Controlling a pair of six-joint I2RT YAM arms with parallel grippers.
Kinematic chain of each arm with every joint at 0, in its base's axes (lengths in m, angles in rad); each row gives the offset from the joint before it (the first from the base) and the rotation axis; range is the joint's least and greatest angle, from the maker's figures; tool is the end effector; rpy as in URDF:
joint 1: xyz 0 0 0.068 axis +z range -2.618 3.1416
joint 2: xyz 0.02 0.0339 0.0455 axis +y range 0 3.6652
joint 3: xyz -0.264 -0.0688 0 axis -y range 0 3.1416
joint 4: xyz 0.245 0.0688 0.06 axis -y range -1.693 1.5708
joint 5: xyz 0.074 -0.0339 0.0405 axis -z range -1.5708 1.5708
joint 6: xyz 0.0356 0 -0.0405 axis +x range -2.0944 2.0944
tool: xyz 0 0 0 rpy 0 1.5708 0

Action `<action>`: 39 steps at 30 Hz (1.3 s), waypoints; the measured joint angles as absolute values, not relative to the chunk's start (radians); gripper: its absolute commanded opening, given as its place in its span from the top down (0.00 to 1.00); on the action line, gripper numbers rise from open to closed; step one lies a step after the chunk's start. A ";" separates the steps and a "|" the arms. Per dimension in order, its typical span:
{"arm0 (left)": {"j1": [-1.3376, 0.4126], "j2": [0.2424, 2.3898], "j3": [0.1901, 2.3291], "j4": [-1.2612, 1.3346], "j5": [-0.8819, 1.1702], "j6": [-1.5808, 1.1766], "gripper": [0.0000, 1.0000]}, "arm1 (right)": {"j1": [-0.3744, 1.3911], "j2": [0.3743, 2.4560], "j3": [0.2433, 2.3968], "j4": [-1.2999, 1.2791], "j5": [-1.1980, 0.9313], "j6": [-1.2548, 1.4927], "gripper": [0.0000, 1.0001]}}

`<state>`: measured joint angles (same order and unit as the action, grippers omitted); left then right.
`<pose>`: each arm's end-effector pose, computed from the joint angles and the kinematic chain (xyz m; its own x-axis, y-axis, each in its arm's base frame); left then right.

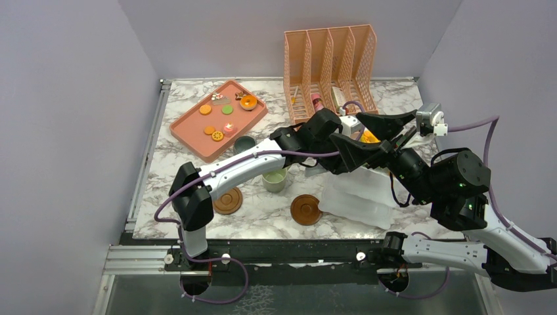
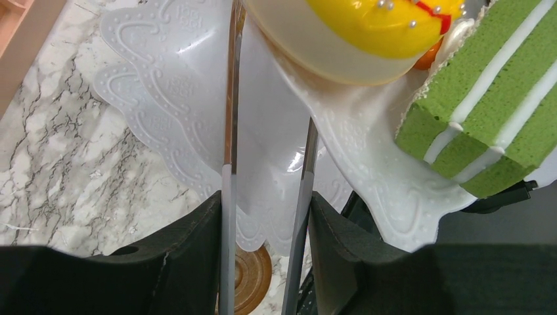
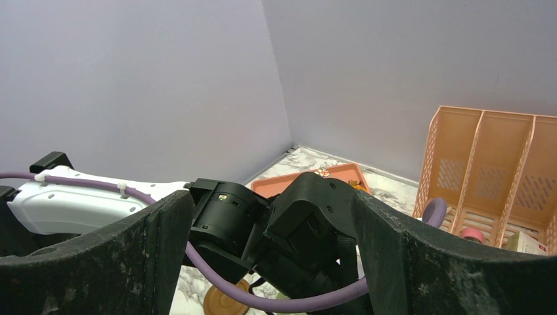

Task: Serve the afternoon tea
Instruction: Place the desert on the desert table.

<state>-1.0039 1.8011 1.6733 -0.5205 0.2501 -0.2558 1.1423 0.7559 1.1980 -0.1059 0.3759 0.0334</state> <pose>0.2167 -0.3568 0.3333 -0.5473 0.4033 -0.7334 0.8112 0.4713 -0.3463 0.0637 0.1081 0.4890 0.1136 0.3233 -0.9394 -0.7063 0.6913 0.1526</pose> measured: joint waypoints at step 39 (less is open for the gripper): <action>-0.981 1.666 1.599 -0.617 -0.084 -0.224 0.56 | 1.142 0.764 1.197 -0.106 0.375 0.044 0.06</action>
